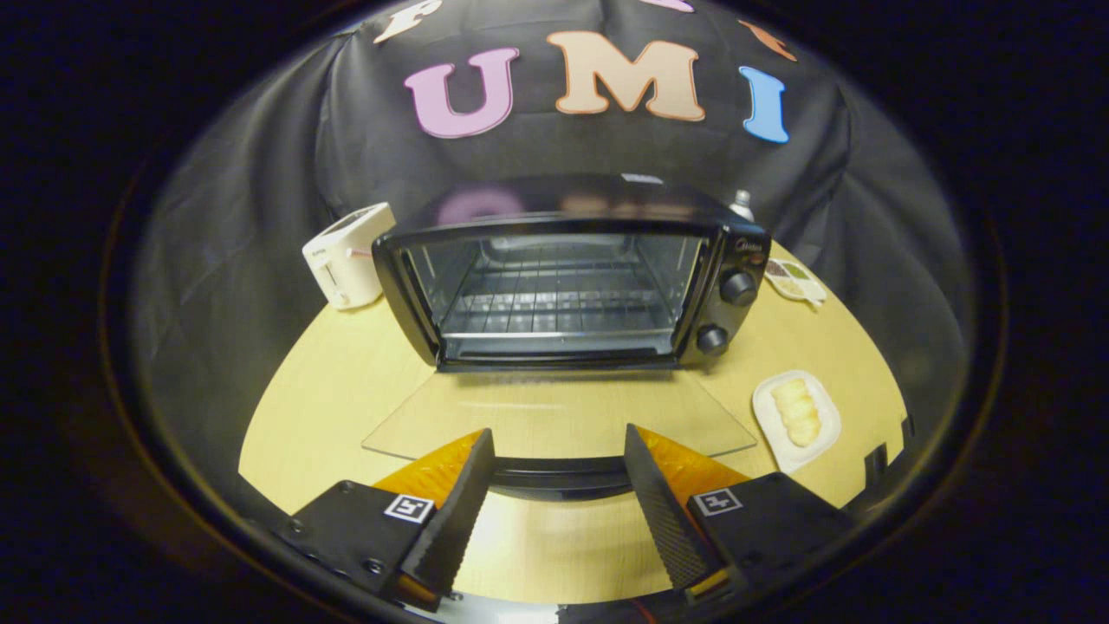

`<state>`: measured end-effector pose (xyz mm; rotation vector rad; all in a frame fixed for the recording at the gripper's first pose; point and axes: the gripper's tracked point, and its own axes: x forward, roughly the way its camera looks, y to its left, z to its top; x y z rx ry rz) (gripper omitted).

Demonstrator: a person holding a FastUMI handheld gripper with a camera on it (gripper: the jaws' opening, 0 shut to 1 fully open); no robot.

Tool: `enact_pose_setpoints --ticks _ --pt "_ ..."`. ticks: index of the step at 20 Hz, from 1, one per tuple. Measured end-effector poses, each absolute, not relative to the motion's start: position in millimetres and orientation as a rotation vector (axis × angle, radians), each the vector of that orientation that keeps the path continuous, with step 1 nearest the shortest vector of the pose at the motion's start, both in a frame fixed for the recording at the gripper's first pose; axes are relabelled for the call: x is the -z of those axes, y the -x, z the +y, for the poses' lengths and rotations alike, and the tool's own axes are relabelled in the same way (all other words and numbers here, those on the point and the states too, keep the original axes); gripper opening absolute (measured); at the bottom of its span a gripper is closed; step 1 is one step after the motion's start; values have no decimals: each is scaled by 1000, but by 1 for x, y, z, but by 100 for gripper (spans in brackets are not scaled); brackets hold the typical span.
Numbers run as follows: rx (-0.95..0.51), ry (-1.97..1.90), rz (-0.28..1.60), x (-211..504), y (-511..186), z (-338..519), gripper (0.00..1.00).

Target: Open the toaster oven, put the food inside, and close the toaster oven door.

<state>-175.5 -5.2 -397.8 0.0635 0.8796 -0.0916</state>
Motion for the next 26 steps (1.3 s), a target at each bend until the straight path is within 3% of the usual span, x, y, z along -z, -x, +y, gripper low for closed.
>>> enact_pose_setpoints --ticks 8,16,26 --pt "77 -56 1011 451 183 -5 92" --pt "90 -88 1005 441 176 -14 90" --pt "382 -124 890 399 150 -163 90"
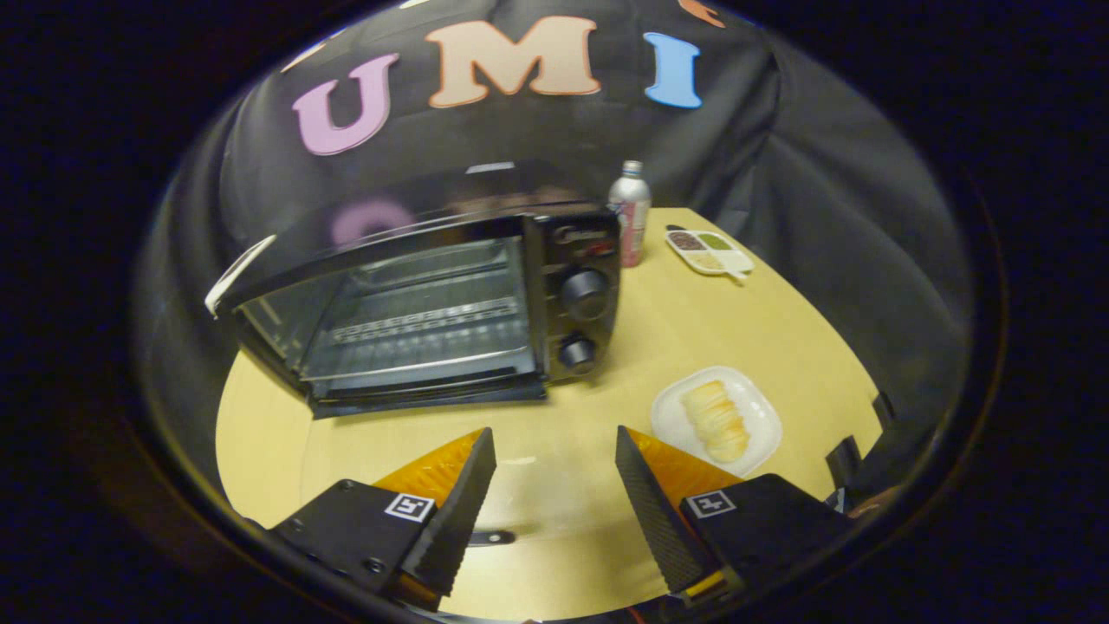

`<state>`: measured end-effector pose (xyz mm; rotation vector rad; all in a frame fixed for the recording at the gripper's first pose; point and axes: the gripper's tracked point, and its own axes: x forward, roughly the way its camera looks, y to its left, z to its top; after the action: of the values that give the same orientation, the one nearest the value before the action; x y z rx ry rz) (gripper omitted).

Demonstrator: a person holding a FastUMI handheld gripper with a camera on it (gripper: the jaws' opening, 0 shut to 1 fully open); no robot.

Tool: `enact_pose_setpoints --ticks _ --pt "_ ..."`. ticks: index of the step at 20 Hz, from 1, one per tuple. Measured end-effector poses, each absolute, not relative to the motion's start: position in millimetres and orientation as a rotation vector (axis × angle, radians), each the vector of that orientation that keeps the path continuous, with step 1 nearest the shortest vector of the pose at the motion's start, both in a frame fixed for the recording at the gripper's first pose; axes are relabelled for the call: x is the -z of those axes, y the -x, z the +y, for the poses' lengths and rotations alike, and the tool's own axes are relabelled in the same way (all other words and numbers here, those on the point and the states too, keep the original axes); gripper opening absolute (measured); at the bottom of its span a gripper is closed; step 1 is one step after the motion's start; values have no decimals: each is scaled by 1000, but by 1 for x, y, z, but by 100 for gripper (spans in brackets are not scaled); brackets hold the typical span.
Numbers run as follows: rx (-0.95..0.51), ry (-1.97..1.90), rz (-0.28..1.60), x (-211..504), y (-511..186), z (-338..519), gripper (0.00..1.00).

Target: Open the toaster oven, put the food inside, and close the toaster oven door.

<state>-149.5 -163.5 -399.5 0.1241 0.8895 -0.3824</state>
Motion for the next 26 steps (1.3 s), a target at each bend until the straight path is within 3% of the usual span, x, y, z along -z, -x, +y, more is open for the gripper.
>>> enact_pose_setpoints --ticks 6,12,26 --pt "514 -140 896 411 155 -243 90" --pt "551 -121 954 438 168 -290 90" --pt "425 -179 1098 504 185 -302 90"
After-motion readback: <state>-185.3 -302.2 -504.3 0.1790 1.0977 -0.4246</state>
